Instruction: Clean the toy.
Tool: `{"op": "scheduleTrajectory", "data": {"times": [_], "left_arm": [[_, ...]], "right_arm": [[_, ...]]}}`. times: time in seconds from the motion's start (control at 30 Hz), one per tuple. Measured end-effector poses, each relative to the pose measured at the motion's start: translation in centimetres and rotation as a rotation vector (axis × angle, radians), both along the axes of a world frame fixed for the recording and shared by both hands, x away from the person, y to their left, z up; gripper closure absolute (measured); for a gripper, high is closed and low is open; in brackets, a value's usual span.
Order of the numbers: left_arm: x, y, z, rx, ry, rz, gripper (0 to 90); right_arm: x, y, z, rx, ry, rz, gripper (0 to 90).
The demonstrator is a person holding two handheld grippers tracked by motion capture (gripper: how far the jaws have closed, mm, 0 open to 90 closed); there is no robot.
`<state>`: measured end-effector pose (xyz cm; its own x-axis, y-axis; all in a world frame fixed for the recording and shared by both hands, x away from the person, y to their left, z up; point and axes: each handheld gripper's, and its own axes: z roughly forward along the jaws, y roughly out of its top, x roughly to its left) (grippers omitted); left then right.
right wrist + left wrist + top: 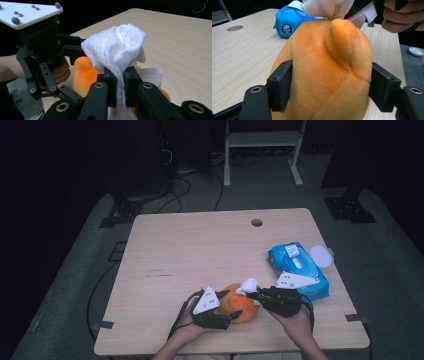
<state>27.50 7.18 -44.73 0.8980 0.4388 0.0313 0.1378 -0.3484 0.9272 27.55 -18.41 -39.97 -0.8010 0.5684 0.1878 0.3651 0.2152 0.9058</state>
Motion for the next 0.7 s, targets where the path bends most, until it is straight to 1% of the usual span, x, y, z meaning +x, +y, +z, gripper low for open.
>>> {"op": "scheduleTrajectory", "data": {"times": [0.03,0.1,0.17,0.2,0.23,0.3,0.4,0.47,0.53,0.57,0.6,0.67,0.7], "left_arm": [[0.0,0.0,0.0,-0.003,0.001,0.0,29.1],[0.0,0.0,0.0,-0.008,0.001,-0.001,29.1],[0.1,-0.1,-0.1,-0.008,0.003,-0.003,29.0],[0.2,-0.1,0.0,-0.008,0.003,-0.005,29.0],[0.2,-0.1,0.0,-0.008,0.003,-0.006,29.1],[0.2,0.0,-0.1,-0.013,0.006,-0.008,29.1],[0.3,0.1,-0.1,-0.015,0.015,-0.004,29.2],[0.3,0.1,0.0,-0.013,0.014,-0.004,29.2],[0.3,0.1,0.0,-0.014,0.013,-0.004,29.2],[0.2,0.1,0.0,-0.013,0.013,-0.004,29.2],[0.3,0.1,0.0,-0.013,0.012,-0.005,29.2],[0.3,0.2,0.0,-0.015,0.014,-0.003,29.2],[0.3,0.2,0.0,-0.017,0.014,-0.002,29.2]], "right_arm": [[0.1,-0.1,-0.1,-0.001,-0.001,-0.002,82.7],[0.6,-0.8,-0.6,0.005,0.019,-0.032,82.7],[1.1,-1.5,-1.1,-0.011,0.03,-0.066,82.7],[1.3,-1.9,-1.3,-0.009,0.038,-0.076,82.7],[1.4,-2.1,-1.3,-0.012,0.038,-0.084,82.7],[1.2,-2.0,-1.1,-0.044,0.02,-0.094,82.8],[1.3,-1.8,-1.1,-0.059,0.014,-0.101,82.8],[1.5,-2.1,-1.2,-0.078,0.012,-0.131,82.7],[1.8,-2.8,-1.6,-0.07,0.035,-0.156,82.7],[1.9,-3.1,-1.7,-0.075,0.039,-0.169,82.7],[1.9,-3.2,-1.7,-0.075,0.041,-0.17,82.8],[1.8,-3.3,-1.5,-0.053,0.047,-0.163,82.7],[1.6,-3.1,-1.3,-0.049,0.037,-0.153,82.7]]}}
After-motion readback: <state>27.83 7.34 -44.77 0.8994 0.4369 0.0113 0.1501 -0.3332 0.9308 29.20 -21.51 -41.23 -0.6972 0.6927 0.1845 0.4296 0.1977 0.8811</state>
